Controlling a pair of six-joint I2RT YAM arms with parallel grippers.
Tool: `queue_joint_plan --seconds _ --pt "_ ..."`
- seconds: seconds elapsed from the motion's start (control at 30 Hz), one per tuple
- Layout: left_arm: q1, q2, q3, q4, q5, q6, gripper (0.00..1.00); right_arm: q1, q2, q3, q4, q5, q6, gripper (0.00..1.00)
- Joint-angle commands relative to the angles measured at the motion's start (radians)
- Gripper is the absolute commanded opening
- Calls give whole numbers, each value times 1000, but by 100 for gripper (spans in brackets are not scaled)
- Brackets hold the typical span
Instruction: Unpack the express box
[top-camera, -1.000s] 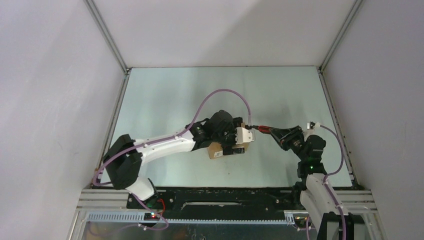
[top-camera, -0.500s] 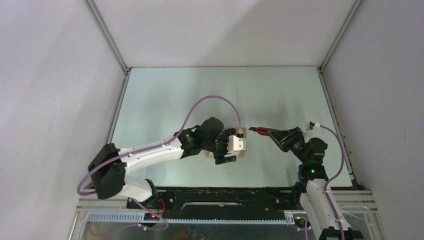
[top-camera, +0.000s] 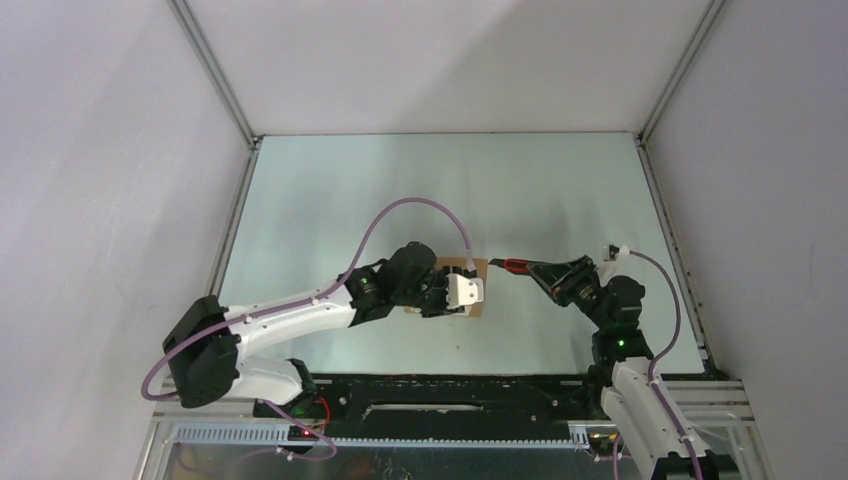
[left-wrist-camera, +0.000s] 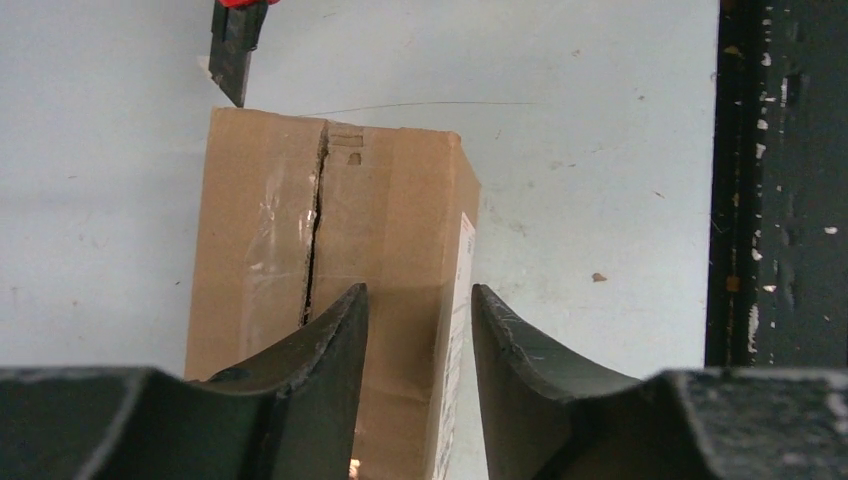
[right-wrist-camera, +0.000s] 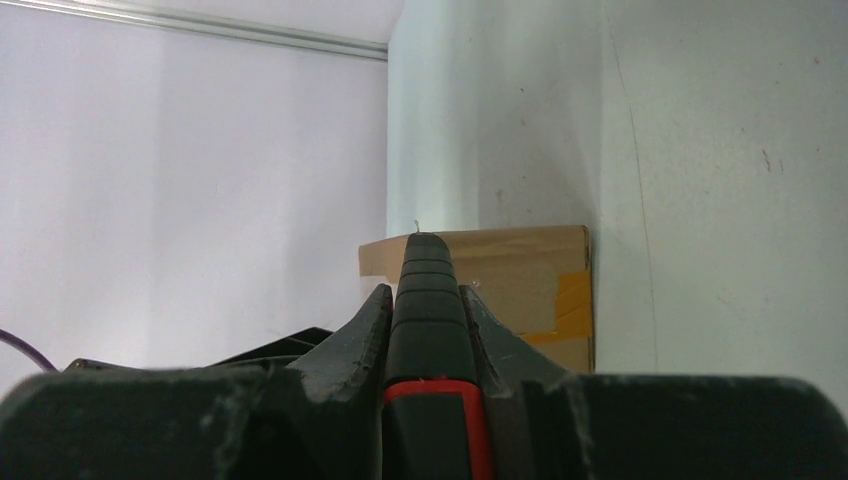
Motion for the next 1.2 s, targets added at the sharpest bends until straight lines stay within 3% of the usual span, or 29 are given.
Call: queue_joint_plan --seconds 0.0,0.4,0.83,1.17 --pt "-8 -12 -37 -4 -64 12 43 19 -24 0 33 38 36 0" --pt "-25 17 -21 11 -100 13 27 36 -175 -45 -94 63 54 0" --pt "-30 24 -14 17 -94 4 25 61 -82 -98 115 86 141 0" --pt "-30 22 -13 28 -89 -2 23 66 -217 -122 -7 121 155 0"
